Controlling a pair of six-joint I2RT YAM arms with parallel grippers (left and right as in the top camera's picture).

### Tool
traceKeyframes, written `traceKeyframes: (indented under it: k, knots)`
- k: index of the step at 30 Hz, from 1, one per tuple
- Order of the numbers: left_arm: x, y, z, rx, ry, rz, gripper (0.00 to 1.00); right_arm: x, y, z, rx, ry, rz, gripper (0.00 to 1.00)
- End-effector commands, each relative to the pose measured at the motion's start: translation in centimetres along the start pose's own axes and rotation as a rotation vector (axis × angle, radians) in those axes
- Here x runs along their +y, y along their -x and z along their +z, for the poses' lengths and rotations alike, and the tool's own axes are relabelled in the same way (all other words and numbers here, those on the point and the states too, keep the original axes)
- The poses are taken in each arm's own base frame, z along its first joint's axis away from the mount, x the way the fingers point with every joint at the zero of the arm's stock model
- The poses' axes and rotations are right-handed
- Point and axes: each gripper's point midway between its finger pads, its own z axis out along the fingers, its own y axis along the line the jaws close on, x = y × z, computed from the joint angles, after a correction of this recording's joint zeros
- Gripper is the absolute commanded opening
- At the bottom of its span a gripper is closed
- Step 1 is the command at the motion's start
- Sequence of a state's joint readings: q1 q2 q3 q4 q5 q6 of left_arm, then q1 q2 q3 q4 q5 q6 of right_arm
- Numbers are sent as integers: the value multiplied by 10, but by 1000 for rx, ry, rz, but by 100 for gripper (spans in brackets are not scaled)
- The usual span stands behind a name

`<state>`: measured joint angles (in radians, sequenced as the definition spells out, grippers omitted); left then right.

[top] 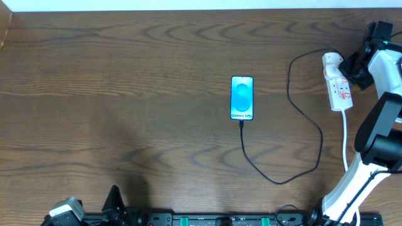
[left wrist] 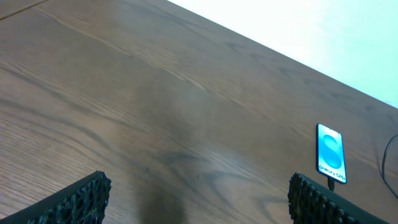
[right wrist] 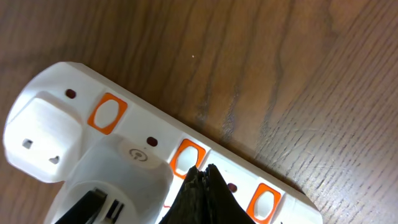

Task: Plug charger to phone and switch on socket
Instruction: 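Position the right gripper tip over the orange switch beside the charger, then press down on the orange switch with the right gripper tip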

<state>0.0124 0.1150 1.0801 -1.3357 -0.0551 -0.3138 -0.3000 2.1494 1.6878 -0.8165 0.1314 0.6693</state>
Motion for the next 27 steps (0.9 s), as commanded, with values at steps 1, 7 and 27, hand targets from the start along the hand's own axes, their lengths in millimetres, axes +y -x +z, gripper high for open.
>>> traceKeyframes:
  k: [1, 7, 27]
  knots:
    - [2, 0, -1, -9, 8, 0, 91, -5, 9, 4, -18, -16, 18, 1]
    - [2, 0, -1, -9, 8, 0, 91, -1, 8, 6, -22, -10, 9, 1]
    - [2, 0, -1, -9, 8, 0, 91, 13, -1, 20, 19, 46, -92, 1]
